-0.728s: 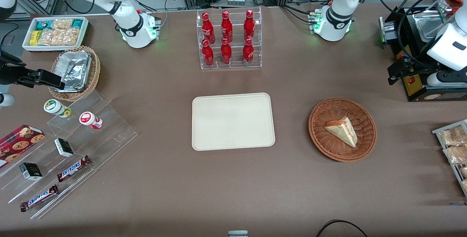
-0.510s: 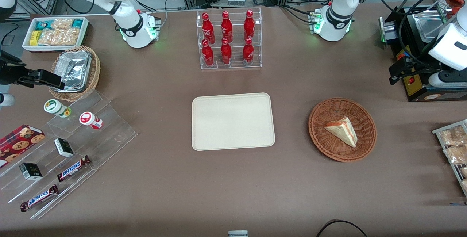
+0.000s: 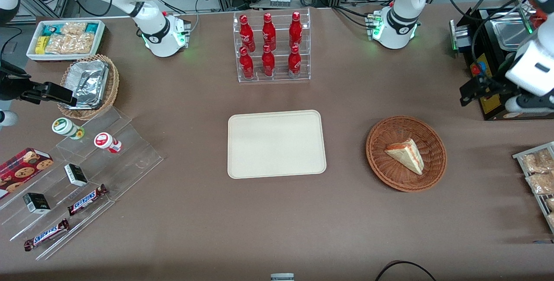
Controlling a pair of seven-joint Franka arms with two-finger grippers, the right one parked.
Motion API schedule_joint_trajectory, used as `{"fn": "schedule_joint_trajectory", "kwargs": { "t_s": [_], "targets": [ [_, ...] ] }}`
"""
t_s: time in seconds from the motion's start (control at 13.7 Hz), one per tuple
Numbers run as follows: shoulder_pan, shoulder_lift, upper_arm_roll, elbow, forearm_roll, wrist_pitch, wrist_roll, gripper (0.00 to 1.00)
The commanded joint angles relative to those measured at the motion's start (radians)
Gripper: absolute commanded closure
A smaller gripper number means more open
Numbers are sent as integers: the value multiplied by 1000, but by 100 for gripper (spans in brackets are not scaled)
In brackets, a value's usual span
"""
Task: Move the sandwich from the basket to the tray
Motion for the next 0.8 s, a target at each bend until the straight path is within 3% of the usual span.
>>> {"fn": "schedule_joint_trajectory", "kwargs": {
  "t_s": [0.0,0.44,0.73],
  "targets": [
    [6,84,-7,-13,11,104,-71,0],
    [-2,131,-15,-145,0,263,-308,0],
    [-57,132,-18,-263,4,408,-600,0]
  ]
}}
